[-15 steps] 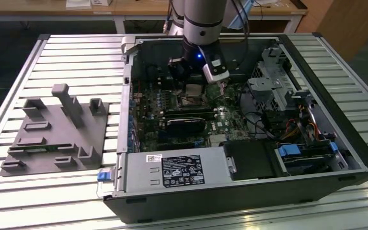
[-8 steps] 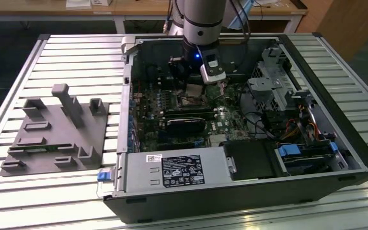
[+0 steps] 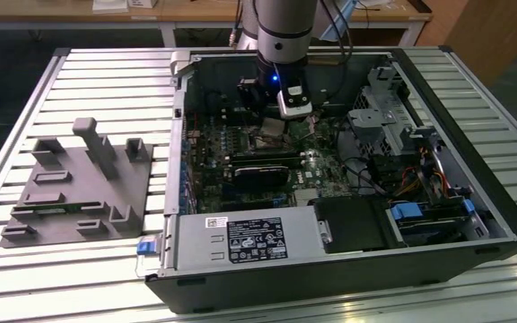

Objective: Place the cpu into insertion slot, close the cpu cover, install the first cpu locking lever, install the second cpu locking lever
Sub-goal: 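Place the cpu into insertion slot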

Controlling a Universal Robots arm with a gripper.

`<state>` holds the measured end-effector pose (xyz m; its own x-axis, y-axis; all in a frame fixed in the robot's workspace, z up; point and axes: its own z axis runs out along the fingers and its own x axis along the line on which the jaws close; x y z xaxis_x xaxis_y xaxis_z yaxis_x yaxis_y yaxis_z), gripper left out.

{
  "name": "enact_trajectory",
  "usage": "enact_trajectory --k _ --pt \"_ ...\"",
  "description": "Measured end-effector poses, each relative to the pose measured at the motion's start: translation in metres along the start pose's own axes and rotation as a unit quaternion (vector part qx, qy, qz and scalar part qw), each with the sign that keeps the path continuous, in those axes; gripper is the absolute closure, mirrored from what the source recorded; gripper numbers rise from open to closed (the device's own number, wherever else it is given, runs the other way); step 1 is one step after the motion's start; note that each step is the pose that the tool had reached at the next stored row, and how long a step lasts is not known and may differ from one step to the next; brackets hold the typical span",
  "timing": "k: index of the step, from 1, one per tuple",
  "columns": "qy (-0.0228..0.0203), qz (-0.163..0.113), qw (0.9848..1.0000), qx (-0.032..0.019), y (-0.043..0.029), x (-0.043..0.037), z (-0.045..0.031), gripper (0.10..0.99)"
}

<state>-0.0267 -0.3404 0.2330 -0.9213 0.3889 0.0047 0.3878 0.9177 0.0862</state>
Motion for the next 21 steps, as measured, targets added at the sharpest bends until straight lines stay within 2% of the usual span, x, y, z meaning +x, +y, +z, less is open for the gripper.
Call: enact_trajectory --k 5,10,15,21 --pt "-0.0026 0.029 0.9996 0.0001 0.0000 0.0000 0.0002 0.545" --pt "-0.0050 0.056 0.9984 0.0002 -0.0001 0.0000 0.0004 0.545" --pt "-0.0073 0.082 0.9966 0.0001 -0.0001 0.0000 0.0007 0.545" --pt "-0.0100 0.113 0.9935 0.0000 -0.0001 0.0000 0.0009 0.545"
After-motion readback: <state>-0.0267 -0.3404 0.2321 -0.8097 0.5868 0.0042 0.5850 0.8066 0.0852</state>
